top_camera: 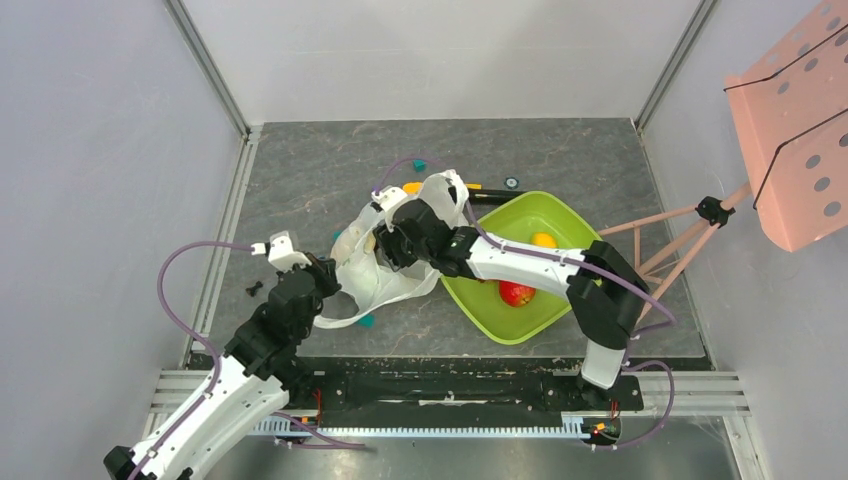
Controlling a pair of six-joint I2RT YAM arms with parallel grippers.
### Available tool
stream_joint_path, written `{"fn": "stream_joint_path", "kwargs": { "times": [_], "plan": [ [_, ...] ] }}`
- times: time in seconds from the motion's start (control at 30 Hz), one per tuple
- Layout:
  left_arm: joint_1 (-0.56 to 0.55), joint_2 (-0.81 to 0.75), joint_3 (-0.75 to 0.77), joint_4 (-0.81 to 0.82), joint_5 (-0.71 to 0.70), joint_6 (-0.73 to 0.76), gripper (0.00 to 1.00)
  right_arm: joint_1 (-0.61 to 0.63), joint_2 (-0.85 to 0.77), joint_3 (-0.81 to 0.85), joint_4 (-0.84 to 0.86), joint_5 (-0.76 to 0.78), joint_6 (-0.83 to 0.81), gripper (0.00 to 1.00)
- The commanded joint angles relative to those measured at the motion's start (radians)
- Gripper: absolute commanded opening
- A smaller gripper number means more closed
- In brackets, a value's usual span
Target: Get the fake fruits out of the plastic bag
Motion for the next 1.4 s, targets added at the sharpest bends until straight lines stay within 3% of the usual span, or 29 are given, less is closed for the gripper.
{"fn": "stream_joint_path", "kwargs": {
  "times": [0.0,0.13,0.3,0.57,0.93,1.2,1.37],
  "plan": [
    [0.008,0.036,0.077,0.027,-0.088,-0.055,0.02,0.003,0.044,0.052,0.098,0.012,0.007,0.48],
    [0.01,0.164,0.113,0.064,-0.157,-0.082,0.04,0.003,0.067,0.038,0.144,0.055,-0.002,0.49],
    [0.071,0.356,0.186,0.077,-0.172,-0.148,0.15,-0.006,0.086,0.033,0.153,0.095,-0.031,0.5],
    [0.285,0.528,0.202,0.141,0.035,-0.187,0.45,-0.024,0.101,0.008,0.181,0.027,-0.098,0.56],
    [0.345,0.756,0.276,0.202,0.25,-0.168,0.64,-0.024,0.123,0.009,0.174,-0.014,-0.175,0.6],
    [0.345,0.89,0.321,0.215,0.283,-0.178,0.66,-0.035,0.076,-0.06,0.216,-0.045,-0.204,0.6],
    [0.345,0.939,0.325,0.251,0.286,-0.173,0.47,-0.052,0.04,-0.121,0.259,-0.102,-0.227,0.61]
  ]
}}
